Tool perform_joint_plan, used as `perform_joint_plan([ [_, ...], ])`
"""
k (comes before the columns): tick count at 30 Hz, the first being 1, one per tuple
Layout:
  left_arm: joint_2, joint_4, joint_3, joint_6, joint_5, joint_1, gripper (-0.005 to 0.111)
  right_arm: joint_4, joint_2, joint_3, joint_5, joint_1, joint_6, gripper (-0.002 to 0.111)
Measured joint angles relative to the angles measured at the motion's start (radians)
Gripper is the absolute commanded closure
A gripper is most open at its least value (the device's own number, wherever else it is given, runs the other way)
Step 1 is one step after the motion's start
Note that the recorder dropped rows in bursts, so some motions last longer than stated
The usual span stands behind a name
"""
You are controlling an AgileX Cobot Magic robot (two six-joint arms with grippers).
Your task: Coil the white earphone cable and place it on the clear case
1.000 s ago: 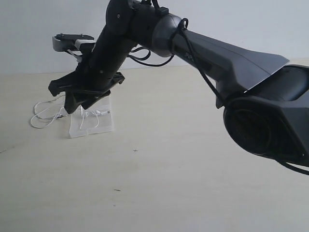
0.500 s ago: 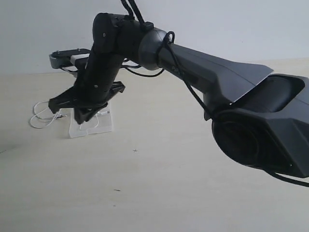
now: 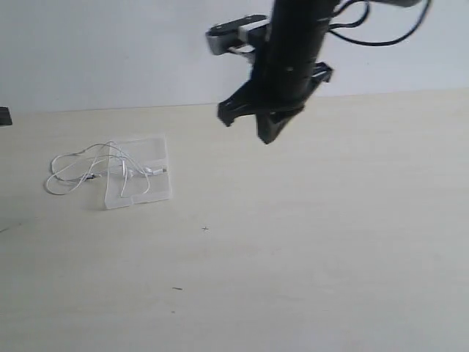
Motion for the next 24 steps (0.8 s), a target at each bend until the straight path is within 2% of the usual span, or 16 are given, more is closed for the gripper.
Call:
perform_joint_plan([
  [5, 0.180, 0.025, -0.116, -0.024, -0.042, 0.000, 0.107, 0.033, -0.261, 0.243, -0.131, -0.078, -0.018, 0.108],
  [10, 0.363, 0.028, -0.251, -0.064, -0.112, 0.003, 0.107, 0.040, -0.433, 0.371, -0.215, -0.098, -0.019, 0.108],
  [15, 0.482, 0.035, -0.327, -0.103, -0.140, 0.020, 0.107, 0.040, -0.534, 0.438, -0.255, -0.100, -0.008, 0.108],
  [17, 0.502, 0.049, -0.332, -0.134, -0.163, 0.046, 0.107, 0.038, -0.556, 0.450, -0.260, -0.100, -0.008, 0.108],
  [20, 0.520, 0.114, -0.338, -0.270, -0.256, 0.125, 0.103, 0.038, -0.567, 0.451, -0.273, -0.100, -0.006, 0.108],
  [22, 0.536, 0.186, -0.349, -0.379, -0.341, 0.185, 0.094, 0.038, -0.569, 0.451, -0.277, -0.100, -0.004, 0.108],
  [24, 0.556, 0.259, -0.367, -0.458, -0.424, 0.235, 0.080, 0.038, -0.569, 0.454, -0.279, -0.100, 0.000, 0.108],
])
